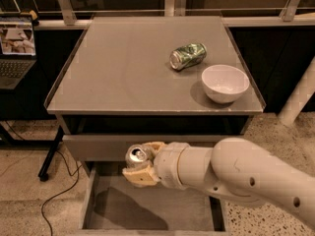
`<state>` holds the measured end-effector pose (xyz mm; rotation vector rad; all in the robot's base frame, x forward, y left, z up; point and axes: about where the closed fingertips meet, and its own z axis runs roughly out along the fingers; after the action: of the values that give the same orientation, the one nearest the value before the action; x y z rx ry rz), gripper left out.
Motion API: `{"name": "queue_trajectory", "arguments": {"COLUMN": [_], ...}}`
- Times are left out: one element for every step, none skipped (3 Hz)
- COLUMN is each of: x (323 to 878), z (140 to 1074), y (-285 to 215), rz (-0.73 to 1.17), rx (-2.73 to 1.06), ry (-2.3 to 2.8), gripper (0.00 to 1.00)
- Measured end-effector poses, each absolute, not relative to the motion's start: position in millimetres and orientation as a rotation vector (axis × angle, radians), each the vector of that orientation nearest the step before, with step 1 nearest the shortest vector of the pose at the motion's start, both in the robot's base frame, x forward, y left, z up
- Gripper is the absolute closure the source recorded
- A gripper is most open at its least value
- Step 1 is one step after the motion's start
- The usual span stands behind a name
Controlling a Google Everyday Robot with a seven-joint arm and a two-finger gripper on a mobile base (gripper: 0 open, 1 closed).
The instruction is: Place 7up can into middle drawer
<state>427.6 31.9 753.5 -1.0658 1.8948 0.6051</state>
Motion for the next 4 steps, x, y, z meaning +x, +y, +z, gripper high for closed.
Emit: {"name": "queue_trajectory", "arguments": {"x": [429.9, 428.3, 425.0, 423.4], "z": [717.8, 684.6, 655.2, 655.5], "y": [25.3, 21.3, 16.9, 19.2], "rz": [0.602, 0.648, 0.685, 0.675], "rx": [-1.022, -1.007, -0.989, -1.004], "ry": [1.919, 1.936, 1.968, 1.976], "gripper": [1.0, 1.0, 1.0, 1.0]}}
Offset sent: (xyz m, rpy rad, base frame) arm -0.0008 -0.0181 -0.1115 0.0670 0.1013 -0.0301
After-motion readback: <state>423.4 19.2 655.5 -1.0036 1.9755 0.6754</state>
